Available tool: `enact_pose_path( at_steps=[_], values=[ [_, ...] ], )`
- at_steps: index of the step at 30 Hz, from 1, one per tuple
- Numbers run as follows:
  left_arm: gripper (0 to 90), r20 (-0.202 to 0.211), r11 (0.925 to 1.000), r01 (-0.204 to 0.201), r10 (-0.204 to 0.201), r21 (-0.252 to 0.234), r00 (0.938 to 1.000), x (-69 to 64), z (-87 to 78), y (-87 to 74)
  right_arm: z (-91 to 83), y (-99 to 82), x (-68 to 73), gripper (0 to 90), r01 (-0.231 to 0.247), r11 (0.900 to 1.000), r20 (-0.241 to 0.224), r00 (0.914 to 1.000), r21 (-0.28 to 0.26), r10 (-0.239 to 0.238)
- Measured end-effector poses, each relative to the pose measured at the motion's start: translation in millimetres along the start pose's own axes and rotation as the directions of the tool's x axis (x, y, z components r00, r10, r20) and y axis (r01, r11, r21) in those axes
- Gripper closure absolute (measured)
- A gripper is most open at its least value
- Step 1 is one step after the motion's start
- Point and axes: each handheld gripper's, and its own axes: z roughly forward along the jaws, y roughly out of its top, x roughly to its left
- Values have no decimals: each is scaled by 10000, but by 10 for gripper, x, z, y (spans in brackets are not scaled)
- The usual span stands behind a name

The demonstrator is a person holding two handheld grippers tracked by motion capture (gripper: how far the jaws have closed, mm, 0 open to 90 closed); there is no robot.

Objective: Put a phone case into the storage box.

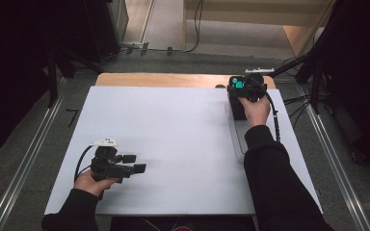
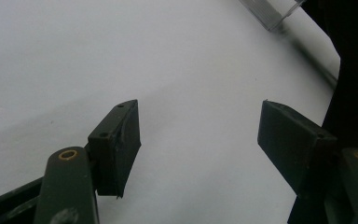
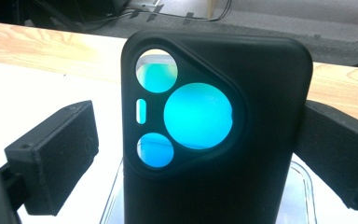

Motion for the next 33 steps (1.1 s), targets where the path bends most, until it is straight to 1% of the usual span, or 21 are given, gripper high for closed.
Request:
enact_pose_path(
  at_steps=[7,9,11,15,18,23,28,33],
  values=[
    [303,-2,10000,8,-8,18,10000,-2,4,2,-168,42,9,4,-75,9998,-297,9995,202,81],
    [303,0,10000,6,-6,16,10000,-3,4,4,-229,54,37,4,6,9997,-417,9991,259,5],
    [303,-8,10000,10,-10,16,10000,-2,2,4,-288,59,79,4,240,9993,-476,9986,295,-225],
    [303,-9,10000,-1,1,45,10000,0,2,6,-378,65,175,5,444,9980,-977,9944,446,-399],
    [303,-14,10000,-1,1,34,10000,-4,3,6,-435,63,260,5,622,9970,-1398,9886,467,-551],
    [303,-25,10000,4,-4,52,10000,-7,6,5,-494,39,404,5,977,9936,-2078,9745,564,-841],
    [303,-20,10000,9,-8,77,10000,-2,6,7,-548,-10,511,6,1025,9936,-2614,9613,474,-867],
    [303,-11,10000,1,-1,93,10000,-1,4,10,-587,-50,601,7,1203,9911,-3072,9467,578,-970]
  ],
)
